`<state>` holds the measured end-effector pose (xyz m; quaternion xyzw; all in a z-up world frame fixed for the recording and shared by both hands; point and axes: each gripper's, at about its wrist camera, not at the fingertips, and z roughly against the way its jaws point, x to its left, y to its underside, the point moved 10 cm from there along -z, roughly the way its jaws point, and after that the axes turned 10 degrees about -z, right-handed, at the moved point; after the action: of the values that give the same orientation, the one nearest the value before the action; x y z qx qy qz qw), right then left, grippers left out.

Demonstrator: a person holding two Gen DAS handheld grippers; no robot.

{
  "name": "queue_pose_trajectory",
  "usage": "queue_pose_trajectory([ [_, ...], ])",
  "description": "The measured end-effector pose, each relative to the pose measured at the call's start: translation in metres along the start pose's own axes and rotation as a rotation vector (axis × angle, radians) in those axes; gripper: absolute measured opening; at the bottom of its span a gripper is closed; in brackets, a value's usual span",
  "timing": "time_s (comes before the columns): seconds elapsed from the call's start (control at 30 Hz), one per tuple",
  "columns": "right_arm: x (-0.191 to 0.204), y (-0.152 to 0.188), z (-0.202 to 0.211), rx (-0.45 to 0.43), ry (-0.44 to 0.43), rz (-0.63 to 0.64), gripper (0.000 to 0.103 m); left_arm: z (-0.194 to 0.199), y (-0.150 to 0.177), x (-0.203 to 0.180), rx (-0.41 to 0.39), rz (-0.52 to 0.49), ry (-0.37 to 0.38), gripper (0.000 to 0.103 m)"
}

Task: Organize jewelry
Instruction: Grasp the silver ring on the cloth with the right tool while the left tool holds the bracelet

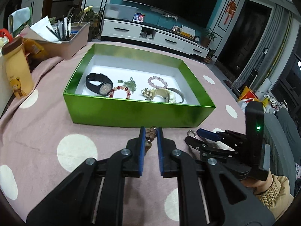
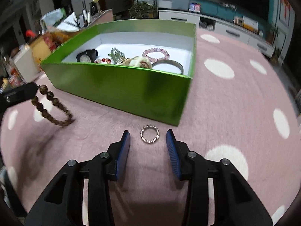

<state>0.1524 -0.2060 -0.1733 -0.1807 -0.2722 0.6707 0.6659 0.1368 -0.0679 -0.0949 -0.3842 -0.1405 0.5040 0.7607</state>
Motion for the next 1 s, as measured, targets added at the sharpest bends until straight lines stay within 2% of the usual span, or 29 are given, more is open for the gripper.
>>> queue_pose_trajectory([
  [0.1, 0.008, -0.002, -0.003, -0.001, -0.011, 0.028, 0.022, -0.001, 0.002, 0.003, 0.0, 0.009, 0.003, 0.012],
  [0.13, 0.008, -0.003, -0.003, -0.001, -0.012, 0.031, 0.021, -0.001, 0.002, 0.003, -0.001, 0.01, 0.005, 0.012],
  [0.37, 0.01, 0.004, 0.006, -0.008, -0.038, 0.001, 0.021, 0.002, 0.007, 0.006, -0.002, 0.022, 0.015, 0.012],
  [0.77, 0.02, -0.007, 0.078, -0.142, -0.124, -0.037, 0.021, 0.016, 0.002, 0.008, -0.032, 0.019, 0.011, 0.012],
  [1.0, 0.026, -0.025, 0.111, -0.223, -0.139, -0.018, 0.021, 0.036, -0.015, 0.008, -0.078, 0.009, 0.008, 0.012],
])
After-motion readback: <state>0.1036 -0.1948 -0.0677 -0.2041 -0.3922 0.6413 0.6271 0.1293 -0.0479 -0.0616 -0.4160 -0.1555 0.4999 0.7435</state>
